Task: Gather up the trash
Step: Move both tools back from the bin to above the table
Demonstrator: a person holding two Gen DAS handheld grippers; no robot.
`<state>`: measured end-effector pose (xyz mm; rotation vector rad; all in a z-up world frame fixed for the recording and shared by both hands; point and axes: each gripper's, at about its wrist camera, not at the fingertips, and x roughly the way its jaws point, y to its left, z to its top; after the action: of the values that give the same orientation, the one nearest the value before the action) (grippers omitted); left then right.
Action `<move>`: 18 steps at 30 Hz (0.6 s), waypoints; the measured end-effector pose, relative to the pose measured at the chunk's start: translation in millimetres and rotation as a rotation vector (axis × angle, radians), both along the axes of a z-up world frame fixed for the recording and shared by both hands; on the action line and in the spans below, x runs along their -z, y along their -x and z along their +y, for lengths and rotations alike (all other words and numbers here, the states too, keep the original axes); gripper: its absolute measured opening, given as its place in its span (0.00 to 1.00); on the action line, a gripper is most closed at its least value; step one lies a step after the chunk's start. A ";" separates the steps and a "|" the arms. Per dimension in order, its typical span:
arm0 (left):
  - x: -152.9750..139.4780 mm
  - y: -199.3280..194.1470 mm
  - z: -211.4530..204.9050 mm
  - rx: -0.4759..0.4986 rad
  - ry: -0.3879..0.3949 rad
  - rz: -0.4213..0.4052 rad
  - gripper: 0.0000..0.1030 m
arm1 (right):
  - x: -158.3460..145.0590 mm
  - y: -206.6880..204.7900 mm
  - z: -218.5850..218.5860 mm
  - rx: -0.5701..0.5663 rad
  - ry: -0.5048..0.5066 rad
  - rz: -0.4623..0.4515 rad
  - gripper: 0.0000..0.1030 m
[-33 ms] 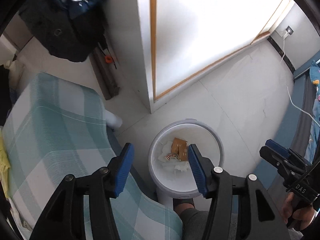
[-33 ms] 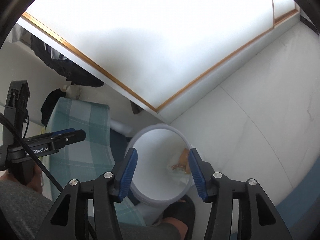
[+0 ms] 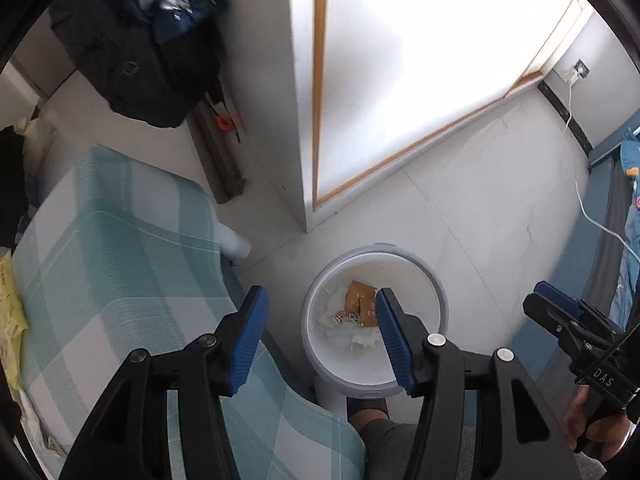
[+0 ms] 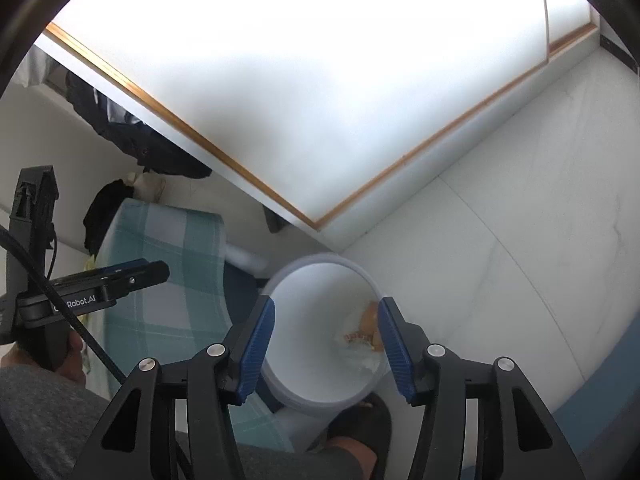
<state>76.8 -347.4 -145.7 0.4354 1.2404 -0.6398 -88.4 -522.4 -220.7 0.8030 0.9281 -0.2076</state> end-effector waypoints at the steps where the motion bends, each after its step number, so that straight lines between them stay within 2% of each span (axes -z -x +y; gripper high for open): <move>1: -5.7 -0.3 3.4 -0.013 0.012 -0.012 0.50 | -9.9 0.9 -0.1 0.002 0.011 -0.014 0.52; 9: -81.0 1.1 46.7 -0.130 0.119 -0.174 0.52 | -87.4 7.3 12.6 0.001 0.123 -0.123 0.57; 11: -100.6 2.8 60.9 -0.161 0.149 -0.220 0.68 | -107.3 6.1 19.1 -0.007 0.162 -0.153 0.58; 13: -115.4 7.1 73.7 -0.193 0.170 -0.275 0.78 | -126.7 5.6 25.2 -0.013 0.195 -0.184 0.61; 15: -130.6 11.0 88.7 -0.221 0.186 -0.331 0.80 | -150.0 5.3 34.9 -0.021 0.228 -0.230 0.63; 18: -147.9 13.0 113.0 -0.258 0.212 -0.372 0.80 | -180.4 7.1 47.9 -0.042 0.263 -0.293 0.65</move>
<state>63.7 -234.4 2.2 0.1998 0.8461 -0.4389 -95.6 -474.4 -40.2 0.5519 0.6245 -0.1661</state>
